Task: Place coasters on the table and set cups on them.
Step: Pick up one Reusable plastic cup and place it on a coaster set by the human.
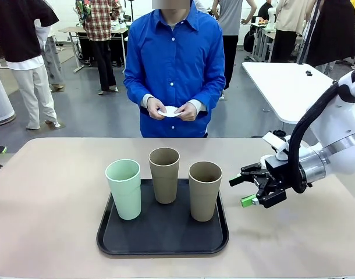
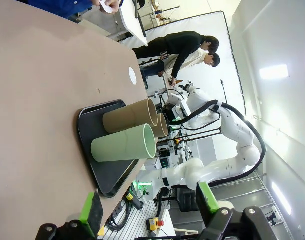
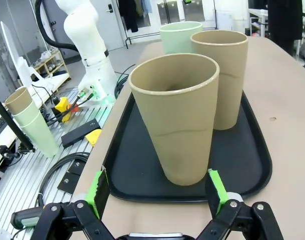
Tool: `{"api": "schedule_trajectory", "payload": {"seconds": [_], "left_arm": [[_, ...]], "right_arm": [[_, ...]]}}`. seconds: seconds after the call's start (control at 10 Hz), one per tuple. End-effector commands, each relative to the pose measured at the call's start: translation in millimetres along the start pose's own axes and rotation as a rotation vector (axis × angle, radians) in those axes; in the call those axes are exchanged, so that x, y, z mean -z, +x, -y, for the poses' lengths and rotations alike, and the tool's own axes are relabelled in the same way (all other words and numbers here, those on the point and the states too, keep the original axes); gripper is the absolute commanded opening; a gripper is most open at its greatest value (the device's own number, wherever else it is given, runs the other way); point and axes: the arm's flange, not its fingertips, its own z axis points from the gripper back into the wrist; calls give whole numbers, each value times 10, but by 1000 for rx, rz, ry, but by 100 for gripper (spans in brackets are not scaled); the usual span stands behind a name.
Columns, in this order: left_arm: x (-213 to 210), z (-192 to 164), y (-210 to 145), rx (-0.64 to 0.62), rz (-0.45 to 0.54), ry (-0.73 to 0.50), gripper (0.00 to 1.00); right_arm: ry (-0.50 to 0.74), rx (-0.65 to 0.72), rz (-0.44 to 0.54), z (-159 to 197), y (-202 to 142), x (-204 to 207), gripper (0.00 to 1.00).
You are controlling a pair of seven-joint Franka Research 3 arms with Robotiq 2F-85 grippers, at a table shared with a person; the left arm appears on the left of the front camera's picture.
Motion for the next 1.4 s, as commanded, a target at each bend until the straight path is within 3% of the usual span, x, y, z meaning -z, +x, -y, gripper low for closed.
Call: {"api": "schedule_trajectory", "payload": {"seconds": [0.0, 0.6, 1.3], "left_arm": [[-12, 11, -9, 9, 2, -8, 100], [-12, 11, -9, 9, 2, -8, 100], [-12, 11, -9, 9, 2, -8, 100]], "right_arm": [[-9, -23, 48, 86, -9, 109, 100], [-2, 8, 91, 297, 5, 352, 100], [16, 22, 74, 226, 10, 271, 100]]}}
